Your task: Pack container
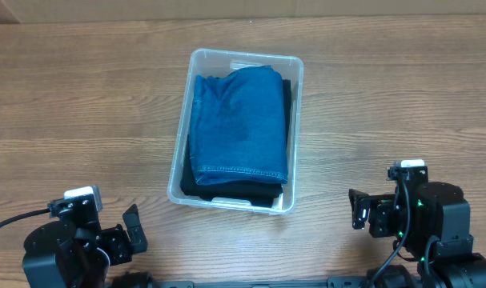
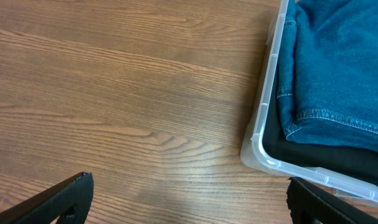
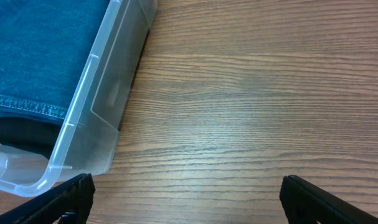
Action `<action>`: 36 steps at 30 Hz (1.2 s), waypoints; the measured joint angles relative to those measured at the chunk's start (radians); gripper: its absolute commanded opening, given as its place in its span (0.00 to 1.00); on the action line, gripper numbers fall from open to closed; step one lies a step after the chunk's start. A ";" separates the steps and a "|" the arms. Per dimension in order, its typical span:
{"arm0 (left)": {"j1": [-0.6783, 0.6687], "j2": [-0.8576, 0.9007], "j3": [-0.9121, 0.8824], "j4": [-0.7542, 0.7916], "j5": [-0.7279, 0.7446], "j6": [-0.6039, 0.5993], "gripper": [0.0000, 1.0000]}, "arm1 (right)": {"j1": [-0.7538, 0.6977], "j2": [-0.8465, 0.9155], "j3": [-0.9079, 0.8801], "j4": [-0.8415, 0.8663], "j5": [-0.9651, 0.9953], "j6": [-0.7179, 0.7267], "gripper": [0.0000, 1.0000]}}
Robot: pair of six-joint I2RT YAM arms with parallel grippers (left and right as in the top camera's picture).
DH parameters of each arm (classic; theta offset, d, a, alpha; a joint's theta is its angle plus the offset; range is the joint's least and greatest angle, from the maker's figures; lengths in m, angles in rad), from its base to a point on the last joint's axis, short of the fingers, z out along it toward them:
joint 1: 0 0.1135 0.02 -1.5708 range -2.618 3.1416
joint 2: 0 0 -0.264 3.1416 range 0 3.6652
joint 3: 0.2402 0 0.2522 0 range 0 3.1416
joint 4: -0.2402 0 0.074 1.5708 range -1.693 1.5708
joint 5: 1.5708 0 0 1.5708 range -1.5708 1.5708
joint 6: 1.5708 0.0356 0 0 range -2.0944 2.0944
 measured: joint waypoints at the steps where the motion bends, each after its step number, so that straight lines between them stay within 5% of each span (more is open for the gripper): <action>1: 0.000 0.000 0.000 0.000 0.000 0.000 1.00 | 0.000 -0.001 0.000 -0.001 0.000 0.000 1.00; 11: 0.000 0.000 0.000 0.000 0.000 0.000 1.00 | 0.000 -0.351 -0.128 0.145 0.005 -0.001 1.00; 16: 0.000 0.000 0.000 0.000 0.000 0.000 1.00 | 0.000 -0.555 -0.408 0.462 0.011 0.000 1.00; 22: 0.000 0.000 -0.001 -0.001 0.000 0.000 1.00 | 0.000 -0.564 -0.786 1.102 0.028 -0.001 1.00; 36: 0.000 0.000 -0.001 0.000 0.000 0.000 1.00 | 0.000 -0.562 -0.857 1.082 0.053 0.000 1.00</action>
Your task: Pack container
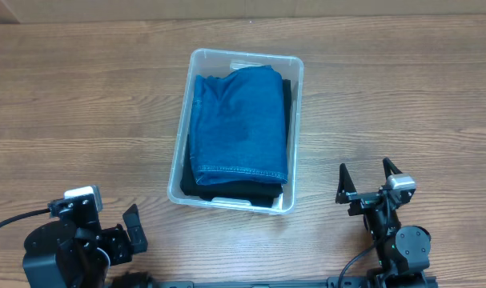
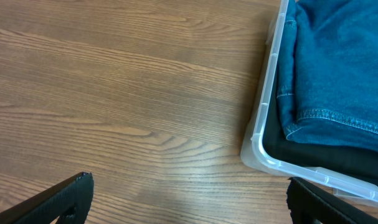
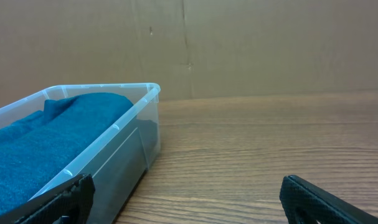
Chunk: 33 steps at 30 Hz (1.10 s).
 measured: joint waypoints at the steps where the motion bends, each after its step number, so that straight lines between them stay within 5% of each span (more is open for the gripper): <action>1: 0.000 0.000 0.000 0.000 0.000 0.000 1.00 | 0.000 0.000 0.000 0.000 0.000 0.000 1.00; 23: -0.027 -0.023 -0.019 0.034 0.000 0.000 1.00 | 0.000 0.000 0.000 0.002 0.000 0.000 1.00; 33: -0.027 -0.323 -0.563 0.623 0.051 0.002 1.00 | 0.000 0.000 0.000 0.002 0.002 0.000 1.00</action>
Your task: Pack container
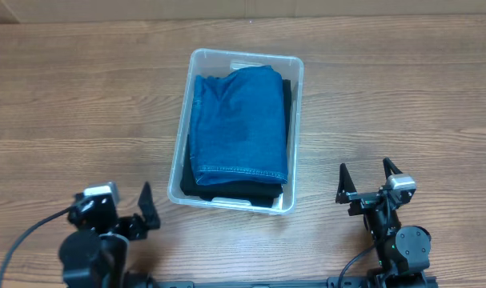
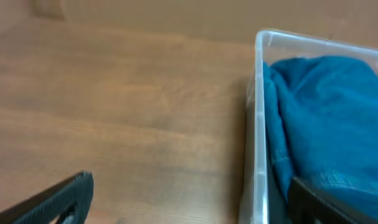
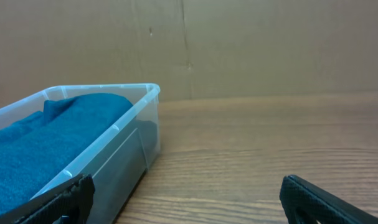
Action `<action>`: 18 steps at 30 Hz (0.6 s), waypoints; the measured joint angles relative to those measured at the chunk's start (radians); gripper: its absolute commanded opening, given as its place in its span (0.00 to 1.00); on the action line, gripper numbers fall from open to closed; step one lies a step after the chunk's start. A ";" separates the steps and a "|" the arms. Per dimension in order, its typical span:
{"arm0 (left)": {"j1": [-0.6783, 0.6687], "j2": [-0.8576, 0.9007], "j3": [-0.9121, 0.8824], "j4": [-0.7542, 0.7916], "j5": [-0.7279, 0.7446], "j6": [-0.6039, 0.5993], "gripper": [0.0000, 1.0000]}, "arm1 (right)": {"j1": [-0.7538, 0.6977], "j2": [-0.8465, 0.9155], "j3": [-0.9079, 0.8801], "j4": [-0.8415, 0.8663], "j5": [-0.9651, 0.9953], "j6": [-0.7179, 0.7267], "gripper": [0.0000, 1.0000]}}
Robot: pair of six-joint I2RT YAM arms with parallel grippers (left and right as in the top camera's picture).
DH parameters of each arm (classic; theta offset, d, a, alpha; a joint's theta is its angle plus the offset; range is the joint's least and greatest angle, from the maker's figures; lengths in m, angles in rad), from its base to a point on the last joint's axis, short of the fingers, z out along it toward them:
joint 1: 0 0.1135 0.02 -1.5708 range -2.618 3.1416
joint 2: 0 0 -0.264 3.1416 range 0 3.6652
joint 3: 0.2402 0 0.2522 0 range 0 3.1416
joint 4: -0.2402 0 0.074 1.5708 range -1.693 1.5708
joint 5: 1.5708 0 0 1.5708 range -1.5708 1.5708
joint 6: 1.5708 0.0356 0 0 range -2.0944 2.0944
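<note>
A clear plastic container (image 1: 243, 54) stands at the table's middle. Folded blue denim (image 1: 238, 120) fills it, lying on a black garment (image 1: 226, 190). My left gripper (image 1: 118, 214) is at the front left, open and empty; its wrist view looks level along the table at the container wall (image 2: 258, 112) and the denim (image 2: 326, 112), with the gripper (image 2: 189, 199) apart from them. My right gripper (image 1: 364, 176) is at the front right, open and empty (image 3: 189, 199), with the container (image 3: 123, 124) and the denim (image 3: 51, 130) to its left.
The wooden table (image 1: 403, 96) spreads on both sides of the container. A brown cardboard wall (image 3: 238, 43) stands behind the table's far edge.
My left arm has drawn into a compact pose, and its wrist view now looks level toward the container instead of down at the table. The right arm and the clothes have not moved.
At first both arms sat low at the front, open, with wrist views looking down at the table beside the packed container. Then the right arm stood folded with a level view. Now the left arm does the same. The denim has stayed in the container.
</note>
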 measured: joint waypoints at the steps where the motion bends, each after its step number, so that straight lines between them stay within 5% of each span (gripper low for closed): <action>1: 0.000 -0.023 -0.050 0.057 0.009 0.000 1.00 | 0.000 0.000 0.000 0.000 0.000 0.000 1.00; 11: -0.003 -0.177 -0.454 0.575 0.080 0.002 1.00 | 0.000 0.000 0.000 0.001 0.000 0.000 1.00; 18: -0.058 -0.180 -0.498 0.614 0.073 0.002 1.00 | 0.000 0.000 0.000 0.000 0.000 0.000 1.00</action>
